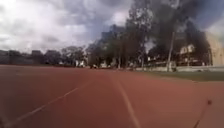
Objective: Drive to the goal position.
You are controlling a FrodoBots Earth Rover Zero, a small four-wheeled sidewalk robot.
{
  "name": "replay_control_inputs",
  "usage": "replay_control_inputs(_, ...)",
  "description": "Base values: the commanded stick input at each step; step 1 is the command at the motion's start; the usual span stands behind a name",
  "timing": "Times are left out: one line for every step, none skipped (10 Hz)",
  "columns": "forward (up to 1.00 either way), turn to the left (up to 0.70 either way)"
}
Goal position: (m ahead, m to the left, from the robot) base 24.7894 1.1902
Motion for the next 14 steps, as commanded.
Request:
replay_control_inputs(0.7,0.0)
replay_control_inputs(0.7,0.0)
replay_control_inputs(0.7,0.0)
replay_control_inputs(0.7,0.0)
replay_control_inputs(0.7,0.0)
replay_control_inputs(0.7,0.0)
replay_control_inputs(0.7,0.0)
replay_control_inputs(0.7,0.0)
replay_control_inputs(0.7,0.0)
replay_control_inputs(0.7,0.0)
replay_control_inputs(0.7,0.0)
replay_control_inputs(0.7,0.0)
replay_control_inputs(0.7,0.0)
replay_control_inputs(0.7,0.0)
